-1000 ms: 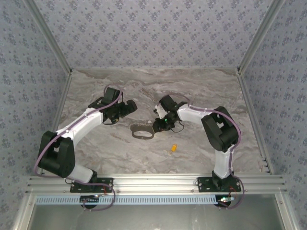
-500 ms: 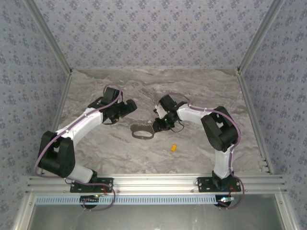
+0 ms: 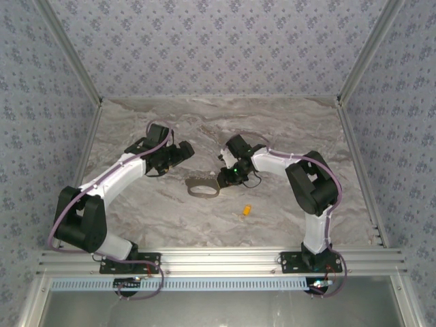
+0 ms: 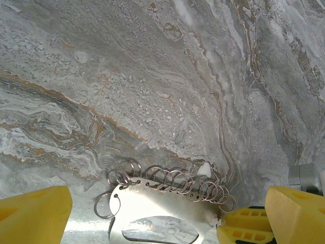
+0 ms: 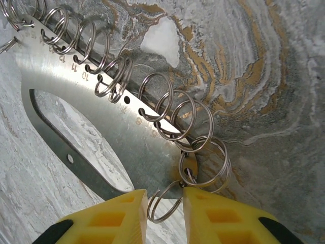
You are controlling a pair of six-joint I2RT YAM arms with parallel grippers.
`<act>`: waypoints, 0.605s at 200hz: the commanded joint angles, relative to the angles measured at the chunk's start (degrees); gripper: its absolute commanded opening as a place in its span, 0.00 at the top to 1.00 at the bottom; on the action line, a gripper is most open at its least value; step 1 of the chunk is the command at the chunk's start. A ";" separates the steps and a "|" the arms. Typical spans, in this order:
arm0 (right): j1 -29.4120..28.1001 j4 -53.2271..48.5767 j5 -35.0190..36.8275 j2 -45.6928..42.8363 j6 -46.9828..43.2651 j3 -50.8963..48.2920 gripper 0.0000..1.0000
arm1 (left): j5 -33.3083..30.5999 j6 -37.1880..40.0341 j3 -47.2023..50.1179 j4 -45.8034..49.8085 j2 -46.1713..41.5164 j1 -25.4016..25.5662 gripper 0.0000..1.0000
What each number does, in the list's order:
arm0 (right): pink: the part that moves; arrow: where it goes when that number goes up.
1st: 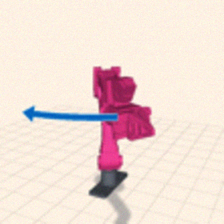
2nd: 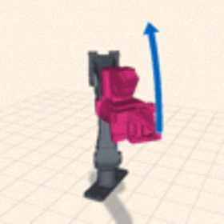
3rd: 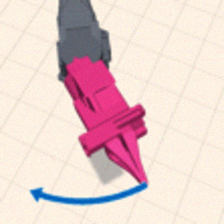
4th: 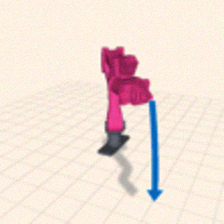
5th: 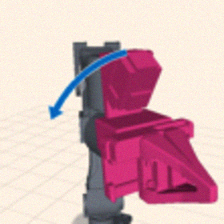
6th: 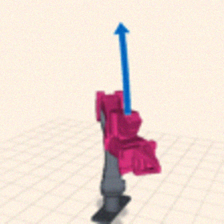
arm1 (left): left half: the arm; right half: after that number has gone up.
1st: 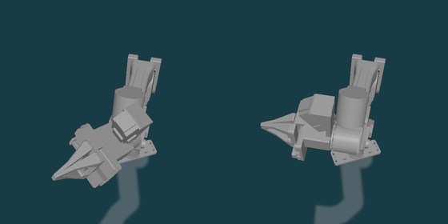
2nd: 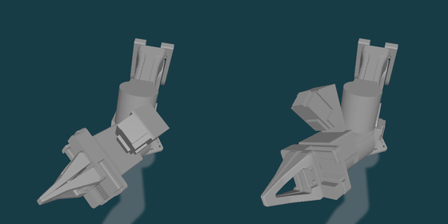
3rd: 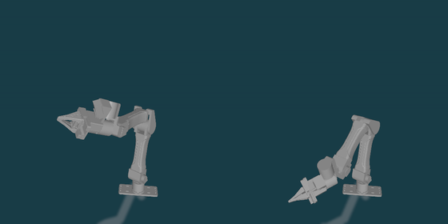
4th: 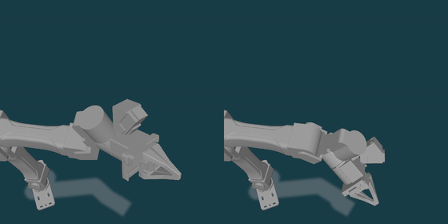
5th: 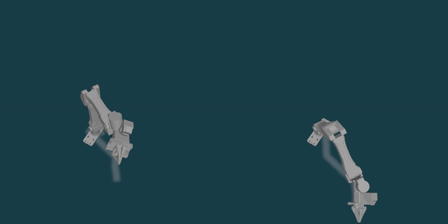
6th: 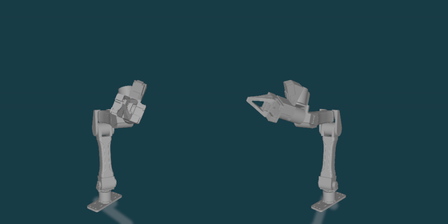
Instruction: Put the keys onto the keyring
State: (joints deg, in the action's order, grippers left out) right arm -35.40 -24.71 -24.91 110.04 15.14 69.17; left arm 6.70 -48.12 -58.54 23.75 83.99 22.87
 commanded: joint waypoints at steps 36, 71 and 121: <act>-1.03 -2.98 4.67 -1.45 -2.04 -0.35 0.68 | 0.78 -0.84 0.27 -1.10 -0.38 -0.22 0.02; -1.36 -3.51 6.11 -1.35 -2.04 -0.35 0.68 | 0.84 -1.02 0.36 -1.26 -0.34 -0.20 0.02; -1.51 -3.42 6.16 -3.32 -1.34 -2.65 0.68 | 1.07 -1.02 0.59 -1.43 -0.36 -0.23 0.02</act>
State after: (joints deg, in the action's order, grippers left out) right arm -36.58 -25.76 -19.84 109.21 13.89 68.40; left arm 6.74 -48.73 -58.54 22.92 83.99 22.87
